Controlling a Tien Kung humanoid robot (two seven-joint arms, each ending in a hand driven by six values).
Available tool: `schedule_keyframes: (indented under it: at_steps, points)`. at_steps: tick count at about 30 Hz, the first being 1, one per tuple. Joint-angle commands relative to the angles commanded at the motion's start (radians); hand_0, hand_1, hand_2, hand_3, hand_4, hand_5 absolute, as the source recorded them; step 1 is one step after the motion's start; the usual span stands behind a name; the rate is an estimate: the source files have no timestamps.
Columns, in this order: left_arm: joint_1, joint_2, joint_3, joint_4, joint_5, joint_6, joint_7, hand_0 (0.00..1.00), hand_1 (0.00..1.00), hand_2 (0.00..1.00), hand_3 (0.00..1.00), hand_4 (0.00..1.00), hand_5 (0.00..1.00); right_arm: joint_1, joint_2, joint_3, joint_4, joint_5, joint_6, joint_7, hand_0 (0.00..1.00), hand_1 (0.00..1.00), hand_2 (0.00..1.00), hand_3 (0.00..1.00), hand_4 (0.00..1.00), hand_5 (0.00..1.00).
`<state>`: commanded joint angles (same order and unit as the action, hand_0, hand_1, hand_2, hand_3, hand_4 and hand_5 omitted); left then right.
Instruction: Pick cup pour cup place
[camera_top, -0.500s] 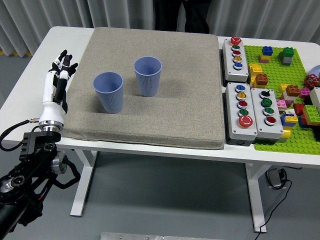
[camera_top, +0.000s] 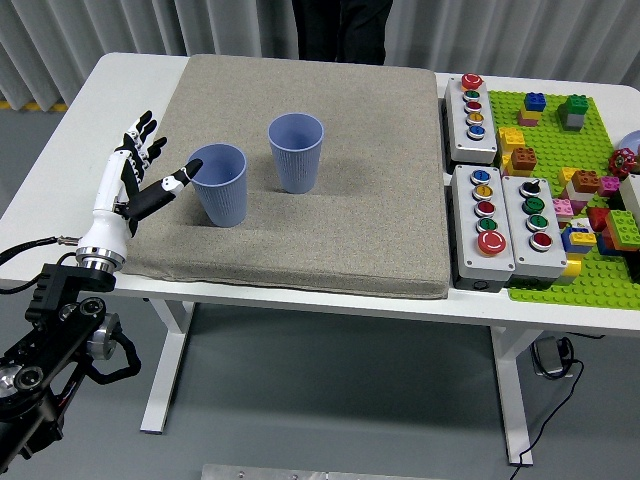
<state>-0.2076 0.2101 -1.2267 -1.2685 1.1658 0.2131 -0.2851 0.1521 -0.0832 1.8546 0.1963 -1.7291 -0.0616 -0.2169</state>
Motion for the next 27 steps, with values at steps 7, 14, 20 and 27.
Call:
schedule_keyframes:
  at_steps: [7, 14, 20, 27]
  points:
    - [0.014, 0.013, 0.012, -0.021, 0.027, -0.014, 0.014, 0.946, 0.941, 0.998, 0.998, 0.939, 0.244, 0.005, -0.001, 0.002, 0.0, -0.005, 0.001, -0.001, 0.697, 0.692, 0.63, 0.6, 0.062, 0.376]
    - [0.027, 0.014, 0.028, -0.02, 0.019, -0.012, 0.016, 0.944, 0.939, 0.998, 0.998, 0.937, 0.244, 0.006, -0.001, 0.004, 0.001, -0.009, 0.002, -0.003, 0.698, 0.691, 0.629, 0.6, 0.065, 0.379]
    - [0.027, 0.008, 0.04, 0.001, -0.001, -0.004, 0.01, 0.94, 0.932, 0.998, 0.998, 0.926, 0.228, 0.005, -0.001, 0.003, 0.001, -0.008, 0.003, -0.003, 0.697, 0.691, 0.63, 0.6, 0.066, 0.384]
    - [0.032, 0.003, 0.067, 0.006, 0.002, -0.008, 0.014, 0.939, 0.929, 0.998, 0.998, 0.923, 0.231, 0.004, 0.0, 0.004, 0.002, -0.014, 0.004, -0.006, 0.697, 0.691, 0.63, 0.6, 0.067, 0.384]
